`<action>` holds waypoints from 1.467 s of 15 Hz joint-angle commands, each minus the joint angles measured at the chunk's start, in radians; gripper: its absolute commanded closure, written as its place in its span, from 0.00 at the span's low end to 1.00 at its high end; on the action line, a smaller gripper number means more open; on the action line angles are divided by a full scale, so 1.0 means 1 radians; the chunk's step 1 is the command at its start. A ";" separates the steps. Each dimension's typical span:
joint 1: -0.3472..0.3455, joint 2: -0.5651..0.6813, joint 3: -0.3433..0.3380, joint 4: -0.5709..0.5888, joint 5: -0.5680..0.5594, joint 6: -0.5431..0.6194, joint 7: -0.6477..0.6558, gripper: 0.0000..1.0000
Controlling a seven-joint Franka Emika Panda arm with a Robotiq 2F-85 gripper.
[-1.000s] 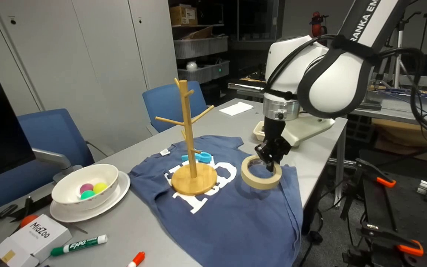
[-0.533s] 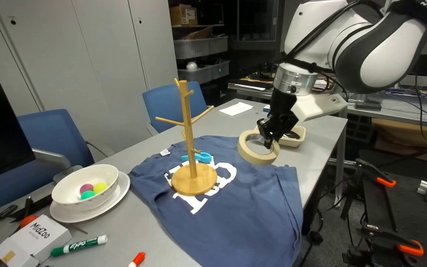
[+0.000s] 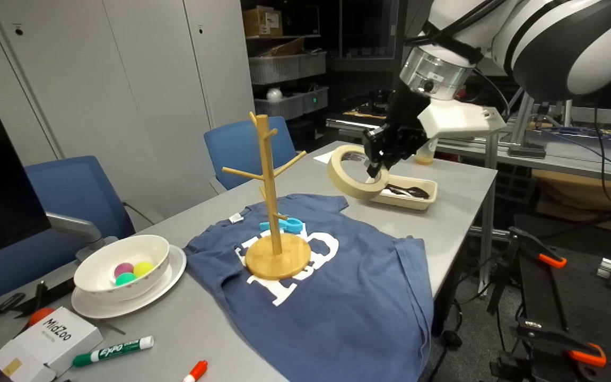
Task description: Put the masking tape on the top left handle
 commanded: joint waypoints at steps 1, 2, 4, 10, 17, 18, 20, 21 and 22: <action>-0.044 -0.050 0.033 -0.003 -0.118 0.026 0.145 0.94; -0.056 -0.066 0.040 -0.010 -0.150 0.032 0.183 0.94; -0.070 -0.081 0.050 -0.014 -0.211 0.048 0.255 0.94; -0.050 -0.059 0.038 -0.001 -0.246 0.055 0.294 0.78; -0.048 -0.084 0.045 0.014 -0.244 0.045 0.298 0.94; -0.048 -0.092 0.046 0.019 -0.245 0.043 0.298 0.94; -0.047 -0.116 0.052 0.028 -0.247 0.035 0.299 0.94; -0.047 -0.127 0.056 0.031 -0.251 0.034 0.304 0.94; -0.045 -0.136 0.065 0.037 -0.252 0.031 0.309 0.94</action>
